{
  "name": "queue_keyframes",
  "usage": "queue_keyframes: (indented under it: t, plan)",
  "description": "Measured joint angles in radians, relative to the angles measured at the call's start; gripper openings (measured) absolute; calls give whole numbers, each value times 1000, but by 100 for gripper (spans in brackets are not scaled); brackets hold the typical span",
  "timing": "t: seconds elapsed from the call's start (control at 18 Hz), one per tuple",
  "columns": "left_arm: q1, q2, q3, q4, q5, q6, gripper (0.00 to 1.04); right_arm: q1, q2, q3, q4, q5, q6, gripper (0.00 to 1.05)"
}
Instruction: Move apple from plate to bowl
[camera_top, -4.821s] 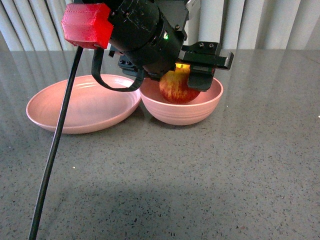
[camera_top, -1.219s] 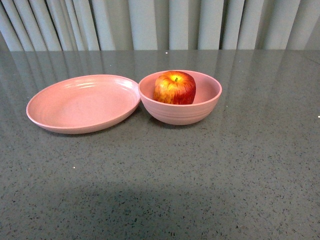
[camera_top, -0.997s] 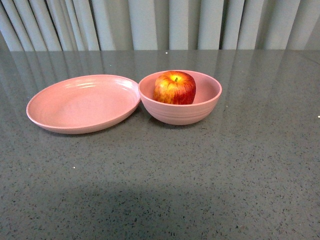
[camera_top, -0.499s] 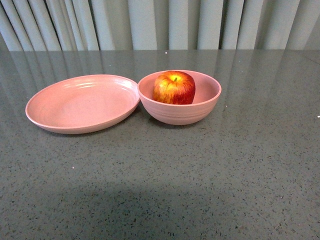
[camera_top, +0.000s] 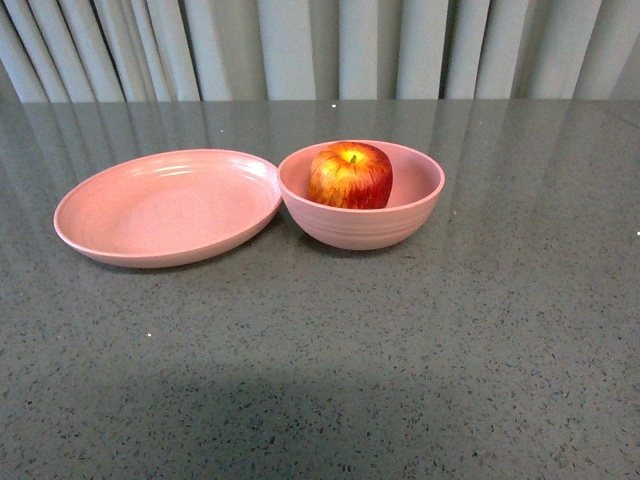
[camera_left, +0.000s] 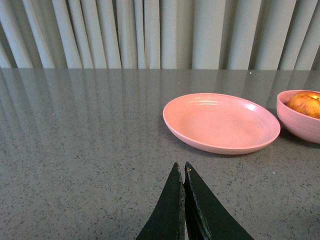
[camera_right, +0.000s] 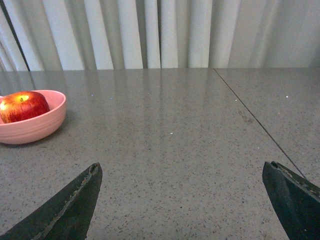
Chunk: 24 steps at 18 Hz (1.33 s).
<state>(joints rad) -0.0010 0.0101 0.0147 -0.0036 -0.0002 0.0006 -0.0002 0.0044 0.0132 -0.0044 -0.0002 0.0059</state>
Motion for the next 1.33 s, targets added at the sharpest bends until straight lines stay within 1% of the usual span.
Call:
queue_keyframes:
  t: [0.11,0.22,0.28,0.5,0.55,0.61,0.66,1.33]
  plan:
    - [0,0,0,0,0,-1,3,0,0,0,0,0,0,98]
    - [0,0,0,0,0,0,10,0,0,0,0,0,0,98]
    - [0,0,0,0,0,0,15,0,0,0,0,0,0,98]
    - [0,0,0,0,0,0,59,0,0,0,0,0,0,98]
    - [0,0,0,0,0,0,82,0,0,0,0,0,0,98]
    - [0,0,0,0,0,0,100,0,0,0,0,0,0,98]
    - [0,0,0,0,0,0,98,0,0,0,0,0,0,98]
    - [0,0,0,0,0,0,98,0,0,0,0,0,0,98]
